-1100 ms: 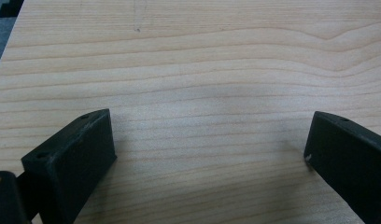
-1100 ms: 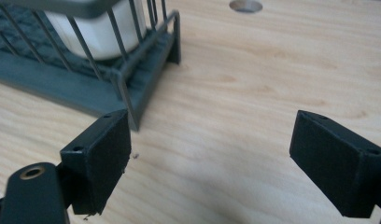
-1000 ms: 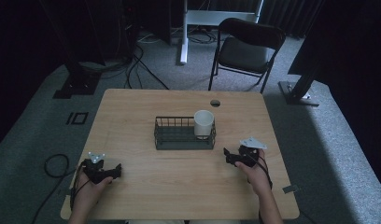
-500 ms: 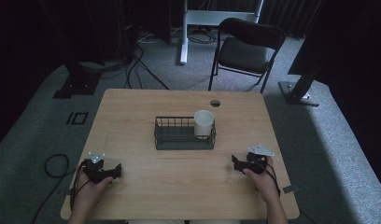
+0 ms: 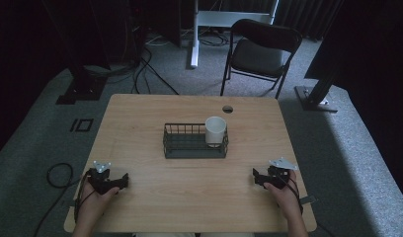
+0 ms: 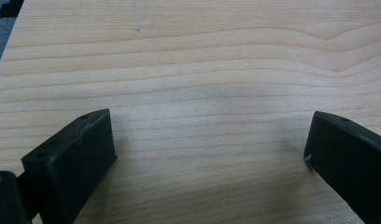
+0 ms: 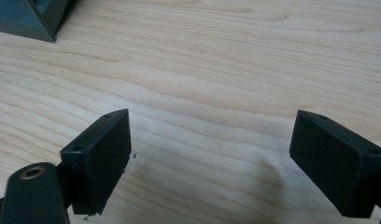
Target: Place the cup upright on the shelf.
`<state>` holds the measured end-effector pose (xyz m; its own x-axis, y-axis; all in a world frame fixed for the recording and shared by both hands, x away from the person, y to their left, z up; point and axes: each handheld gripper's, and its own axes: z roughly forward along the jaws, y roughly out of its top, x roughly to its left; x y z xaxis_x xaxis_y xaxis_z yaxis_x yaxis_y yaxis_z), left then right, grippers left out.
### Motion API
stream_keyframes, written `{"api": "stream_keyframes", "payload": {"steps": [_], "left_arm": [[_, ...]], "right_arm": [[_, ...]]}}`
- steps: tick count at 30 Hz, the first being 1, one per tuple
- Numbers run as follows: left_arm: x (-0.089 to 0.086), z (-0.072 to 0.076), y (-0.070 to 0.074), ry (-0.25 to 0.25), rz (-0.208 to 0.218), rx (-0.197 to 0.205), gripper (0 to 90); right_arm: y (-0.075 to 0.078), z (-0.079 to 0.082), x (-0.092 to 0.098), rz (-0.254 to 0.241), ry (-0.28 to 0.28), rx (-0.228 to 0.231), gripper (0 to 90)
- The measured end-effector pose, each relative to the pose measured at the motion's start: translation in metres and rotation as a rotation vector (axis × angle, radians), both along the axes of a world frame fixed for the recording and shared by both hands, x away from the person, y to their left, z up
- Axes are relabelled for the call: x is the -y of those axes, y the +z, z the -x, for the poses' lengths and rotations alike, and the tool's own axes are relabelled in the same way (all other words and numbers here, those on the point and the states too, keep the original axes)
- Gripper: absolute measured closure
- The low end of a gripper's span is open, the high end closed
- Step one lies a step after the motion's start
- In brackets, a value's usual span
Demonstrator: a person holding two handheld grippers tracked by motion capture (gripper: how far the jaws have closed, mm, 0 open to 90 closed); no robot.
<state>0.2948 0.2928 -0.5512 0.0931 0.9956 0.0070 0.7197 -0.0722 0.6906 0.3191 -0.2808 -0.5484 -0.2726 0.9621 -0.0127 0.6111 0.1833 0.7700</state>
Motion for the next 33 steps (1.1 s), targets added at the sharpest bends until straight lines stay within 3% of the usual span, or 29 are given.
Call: {"api": "stream_keyframes", "payload": {"steps": [6, 19, 33], "left_arm": [[0.000, 0.000, 0.000, 0.000, 0.000, 0.000, 2.1], [0.000, 0.000, 0.000, 0.000, 0.000, 0.000, 2.1], [0.000, 0.000, 0.000, -0.003, 0.001, 0.000, 2.1]], "right_arm": [[-0.002, 0.007, 0.011, 0.018, -0.042, -0.016, 12.3], [-0.005, 0.025, 0.028, 0.001, -0.107, -0.065, 12.0], [-0.006, 0.029, 0.031, -0.010, -0.101, -0.072, 11.8]]}}
